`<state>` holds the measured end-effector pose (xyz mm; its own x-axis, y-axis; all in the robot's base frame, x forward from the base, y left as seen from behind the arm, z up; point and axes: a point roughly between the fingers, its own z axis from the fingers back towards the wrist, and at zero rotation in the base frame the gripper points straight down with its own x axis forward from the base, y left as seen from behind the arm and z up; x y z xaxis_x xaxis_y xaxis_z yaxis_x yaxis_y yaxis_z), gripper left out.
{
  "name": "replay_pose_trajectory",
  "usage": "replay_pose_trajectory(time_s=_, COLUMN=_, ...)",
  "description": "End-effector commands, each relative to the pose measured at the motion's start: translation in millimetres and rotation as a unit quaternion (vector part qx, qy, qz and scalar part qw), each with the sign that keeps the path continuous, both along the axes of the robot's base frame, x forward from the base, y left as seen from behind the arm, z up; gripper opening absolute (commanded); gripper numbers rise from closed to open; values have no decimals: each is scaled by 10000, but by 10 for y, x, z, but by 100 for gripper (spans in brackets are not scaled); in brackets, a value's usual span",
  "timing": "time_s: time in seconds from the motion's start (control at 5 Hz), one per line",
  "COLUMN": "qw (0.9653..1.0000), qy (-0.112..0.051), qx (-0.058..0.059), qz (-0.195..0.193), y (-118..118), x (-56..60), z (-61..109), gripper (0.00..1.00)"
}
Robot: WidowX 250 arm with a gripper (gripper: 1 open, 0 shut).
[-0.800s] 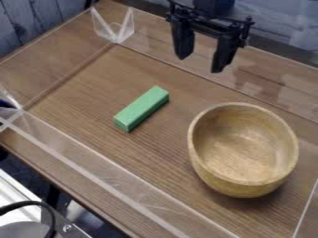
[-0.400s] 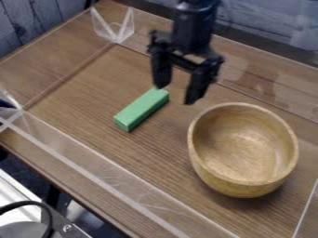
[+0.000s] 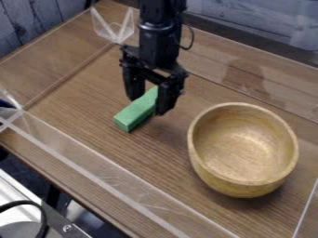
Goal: Put the green block in the brown bowl
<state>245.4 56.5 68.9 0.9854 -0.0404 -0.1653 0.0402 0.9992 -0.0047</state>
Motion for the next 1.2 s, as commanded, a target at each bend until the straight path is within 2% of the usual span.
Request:
replay_pose_trajectory(time_s=0.0, qw=9993, qy=-324, qx=116, qz=-119, y=115, x=41, z=47, gripper=100)
replay_pose_trajectory(time_s=0.4, qw=9991, qy=-321, qx=110, qz=-260, y=178, x=57, z=-139, gripper=100)
replay_pose_trajectory(time_s=1.0, qw=9983, qy=-481, qx=50, qz=-312, y=197, x=94, z=-248, gripper=100)
